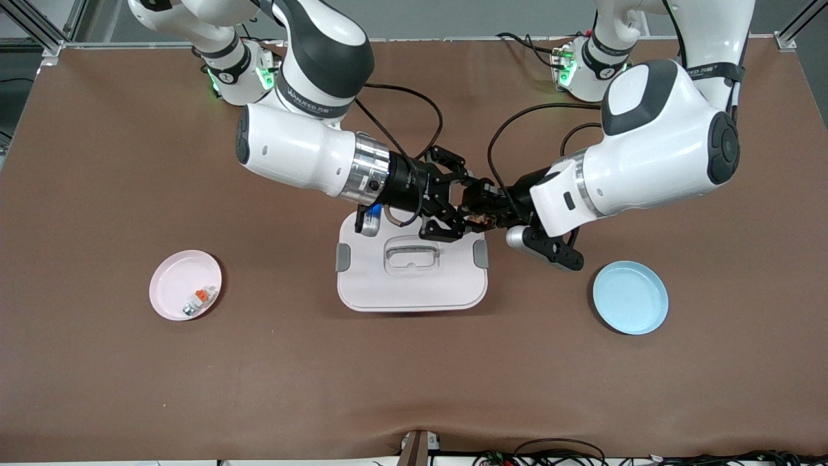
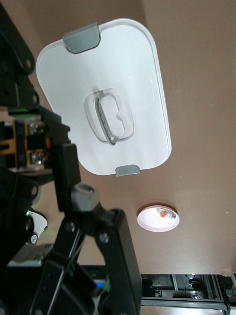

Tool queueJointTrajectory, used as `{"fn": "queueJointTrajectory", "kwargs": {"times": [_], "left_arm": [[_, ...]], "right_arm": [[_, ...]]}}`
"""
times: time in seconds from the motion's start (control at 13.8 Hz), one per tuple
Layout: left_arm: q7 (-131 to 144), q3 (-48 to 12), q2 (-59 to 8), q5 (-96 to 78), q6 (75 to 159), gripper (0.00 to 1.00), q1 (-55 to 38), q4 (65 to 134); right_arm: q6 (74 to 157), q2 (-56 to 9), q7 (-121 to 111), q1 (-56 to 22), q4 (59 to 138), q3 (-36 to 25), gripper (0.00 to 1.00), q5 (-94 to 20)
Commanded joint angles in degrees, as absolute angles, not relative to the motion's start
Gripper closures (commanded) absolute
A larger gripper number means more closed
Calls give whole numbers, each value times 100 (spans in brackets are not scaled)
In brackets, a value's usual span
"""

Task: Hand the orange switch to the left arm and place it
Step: 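Reach the left gripper to the switch held by the right gripper, then grasp the switch with the left gripper while the right gripper releases it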

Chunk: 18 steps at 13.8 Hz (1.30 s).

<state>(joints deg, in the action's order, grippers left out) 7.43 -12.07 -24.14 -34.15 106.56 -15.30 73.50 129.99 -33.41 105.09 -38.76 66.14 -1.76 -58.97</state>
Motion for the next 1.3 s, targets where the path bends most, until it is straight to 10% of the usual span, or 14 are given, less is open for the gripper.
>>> {"fn": "queueJointTrajectory", "kwargs": {"times": [0.0,0.65,1.23], "left_arm": [[844,-1195,-2400,-3463,10661,81,-1495,7260],[835,-1187,-2241,-3507,10362,64,-1398,7269],[817,-1187,-2136,-3551,10063,77,-1195,7260]], "right_arm": [[12990,-3410,10564,-3929,6416,-237,100,-5950],[12990,-3410,10564,-3920,6434,-237,100,-5950],[12990,-3410,10556,-3920,6434,-237,100,-5906]]}}
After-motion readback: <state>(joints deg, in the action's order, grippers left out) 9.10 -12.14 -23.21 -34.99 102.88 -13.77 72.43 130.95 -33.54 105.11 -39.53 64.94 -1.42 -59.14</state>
